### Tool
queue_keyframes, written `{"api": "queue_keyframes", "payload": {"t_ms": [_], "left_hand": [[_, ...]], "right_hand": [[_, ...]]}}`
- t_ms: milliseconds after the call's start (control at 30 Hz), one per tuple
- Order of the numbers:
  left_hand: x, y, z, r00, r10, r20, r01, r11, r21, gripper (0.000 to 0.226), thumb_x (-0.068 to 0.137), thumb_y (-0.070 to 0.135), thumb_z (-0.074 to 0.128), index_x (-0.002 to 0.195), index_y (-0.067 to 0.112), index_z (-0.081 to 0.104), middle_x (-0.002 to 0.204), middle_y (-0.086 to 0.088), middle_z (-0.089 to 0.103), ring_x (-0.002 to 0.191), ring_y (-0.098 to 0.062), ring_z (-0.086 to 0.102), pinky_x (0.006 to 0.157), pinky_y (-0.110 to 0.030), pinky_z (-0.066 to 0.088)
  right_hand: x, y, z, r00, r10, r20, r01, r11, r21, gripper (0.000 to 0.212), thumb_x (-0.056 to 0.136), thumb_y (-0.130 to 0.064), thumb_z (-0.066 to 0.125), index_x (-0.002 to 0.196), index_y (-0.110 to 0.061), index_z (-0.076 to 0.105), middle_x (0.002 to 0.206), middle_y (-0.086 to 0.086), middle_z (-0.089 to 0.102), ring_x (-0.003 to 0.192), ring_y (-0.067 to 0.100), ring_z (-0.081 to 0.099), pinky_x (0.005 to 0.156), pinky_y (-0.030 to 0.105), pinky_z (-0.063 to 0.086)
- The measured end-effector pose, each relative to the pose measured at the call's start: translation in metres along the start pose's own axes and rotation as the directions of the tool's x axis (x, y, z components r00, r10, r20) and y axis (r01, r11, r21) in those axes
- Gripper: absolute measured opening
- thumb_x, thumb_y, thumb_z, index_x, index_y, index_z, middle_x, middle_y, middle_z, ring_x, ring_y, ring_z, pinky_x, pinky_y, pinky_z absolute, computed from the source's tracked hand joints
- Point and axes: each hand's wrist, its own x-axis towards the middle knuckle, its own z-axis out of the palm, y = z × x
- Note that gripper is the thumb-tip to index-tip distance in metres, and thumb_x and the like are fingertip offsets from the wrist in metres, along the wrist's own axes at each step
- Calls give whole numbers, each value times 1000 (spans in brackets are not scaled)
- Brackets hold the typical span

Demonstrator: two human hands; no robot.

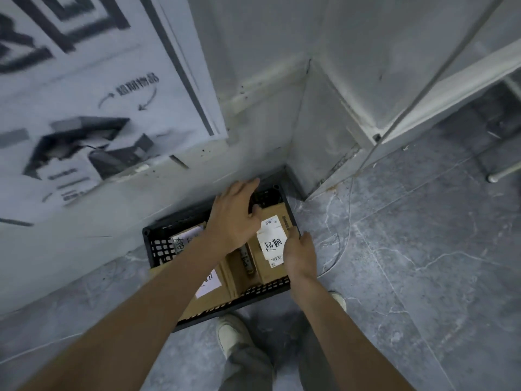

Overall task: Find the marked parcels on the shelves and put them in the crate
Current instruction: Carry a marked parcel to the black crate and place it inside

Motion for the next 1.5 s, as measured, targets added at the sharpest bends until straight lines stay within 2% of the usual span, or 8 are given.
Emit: {"api": "queue_keyframes", "payload": {"t_ms": [100, 233, 433, 500, 633, 900, 1167, 1500], "left_hand": [[-25, 26, -43, 997, 25, -76, -21, 998, 50, 58, 102, 30, 44, 157, 26, 27, 166, -3, 22, 154, -21, 15, 124, -49, 12], [-55, 61, -92, 987, 6, -159, 10, 995, 100, 59, 104, 46, 31, 159, 32, 17, 168, -1, 12, 155, -19, 4, 125, -52, 3], [-111, 117, -183, 950, 46, -309, -20, 996, 89, 72, 93, 61, 6, 160, 35, 8, 169, 2, 5, 155, -13, -5, 126, -43, -1], [-126, 136, -212, 932, 34, -360, -14, 998, 58, 65, 98, 58, 15, 159, 37, 5, 169, 3, 5, 155, -12, -3, 126, -37, -1], [-146, 171, -269, 847, 38, -530, -9, 998, 57, 62, 100, 50, 22, 158, 39, 3, 168, 3, 8, 155, -12, -1, 126, -35, 0], [-217, 226, -354, 613, 60, -788, 88, 986, 144, 63, 102, 48, 30, 160, 33, 10, 168, -3, 14, 156, -17, 3, 126, -47, 10], [-328, 252, -421, 366, -7, -931, 401, 904, 151, 77, 97, 61, 39, 161, 31, 7, 169, -10, -1, 156, -25, -6, 123, -57, 3], [-497, 250, -434, 182, -56, -982, 649, 757, 77, 82, 94, 69, 32, 161, 28, 7, 168, -12, -2, 155, -29, -4, 121, -63, 5]], "right_hand": [[-42, -43, -9, 977, -205, 51, 208, 975, -75, 61, 106, -42, 30, 158, -14, 17, 162, 9, 28, 147, 26, 31, 121, 39, 25], [-87, -95, -22, 889, -442, 121, 458, 868, -190, 65, 105, -46, 32, 159, -14, 15, 164, 9, 24, 147, 26, 30, 120, 40, 27], [-176, -181, -53, 663, -705, 253, 727, 525, -443, 76, 99, -62, 24, 160, -26, -2, 169, -1, 0, 149, 25, 29, 115, 45, 37], [-204, -208, -64, 557, -770, 312, 787, 368, -495, 75, 100, -60, 22, 159, -26, -10, 168, -1, -10, 153, 22, 16, 122, 43, 25], [-259, -260, -81, 386, -858, 339, 814, 144, -563, 79, 92, -69, 3, 154, -26, -20, 166, 3, -17, 154, 17, -10, 126, 40, -1], [-362, -335, -119, 60, -948, 312, 782, -149, -605, 81, 96, -68, 11, 160, -20, -5, 168, 10, -4, 155, 27, -1, 123, 56, 5], [-453, -365, -139, -220, -911, 349, 747, -388, -540, 87, 94, -71, 30, 161, -21, 5, 168, 11, 1, 155, 27, -1, 121, 63, 5], [-561, -335, -146, -433, -782, 448, 659, -614, -435, 89, 95, -71, 30, 160, -17, 3, 168, 14, -1, 155, 28, -3, 119, 65, 8]]}}
